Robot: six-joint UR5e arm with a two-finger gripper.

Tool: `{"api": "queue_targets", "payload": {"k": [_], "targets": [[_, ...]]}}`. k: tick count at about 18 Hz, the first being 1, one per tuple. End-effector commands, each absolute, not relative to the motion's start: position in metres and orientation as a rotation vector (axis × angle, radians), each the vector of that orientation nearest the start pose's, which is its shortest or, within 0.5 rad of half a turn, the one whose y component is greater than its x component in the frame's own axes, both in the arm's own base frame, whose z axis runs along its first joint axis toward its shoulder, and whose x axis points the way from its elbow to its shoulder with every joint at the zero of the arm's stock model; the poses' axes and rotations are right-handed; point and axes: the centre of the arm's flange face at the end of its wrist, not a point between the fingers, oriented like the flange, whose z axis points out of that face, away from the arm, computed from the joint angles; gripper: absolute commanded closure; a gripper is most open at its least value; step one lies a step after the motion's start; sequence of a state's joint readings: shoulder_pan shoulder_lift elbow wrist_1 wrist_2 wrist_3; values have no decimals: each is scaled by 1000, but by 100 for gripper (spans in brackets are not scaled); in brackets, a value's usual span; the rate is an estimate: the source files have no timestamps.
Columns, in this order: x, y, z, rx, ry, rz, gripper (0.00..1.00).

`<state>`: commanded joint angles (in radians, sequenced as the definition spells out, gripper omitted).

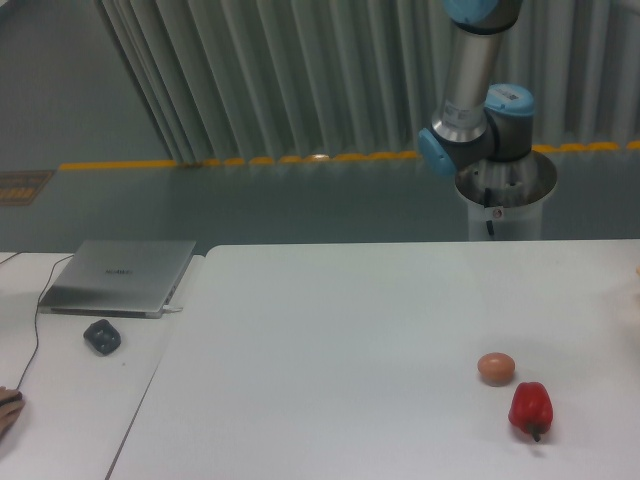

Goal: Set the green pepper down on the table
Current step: 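Carry the green bell pepper in the gripper down toward the table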

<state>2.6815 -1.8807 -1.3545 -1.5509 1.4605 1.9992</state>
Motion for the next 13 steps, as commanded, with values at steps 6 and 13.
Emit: {"api": "queue_targets", "payload": {"k": [6,13], "targets": [[-452,446,419,-2824,1003,-82,36],[-425,461,373,-2863,907,-65,36]]}}
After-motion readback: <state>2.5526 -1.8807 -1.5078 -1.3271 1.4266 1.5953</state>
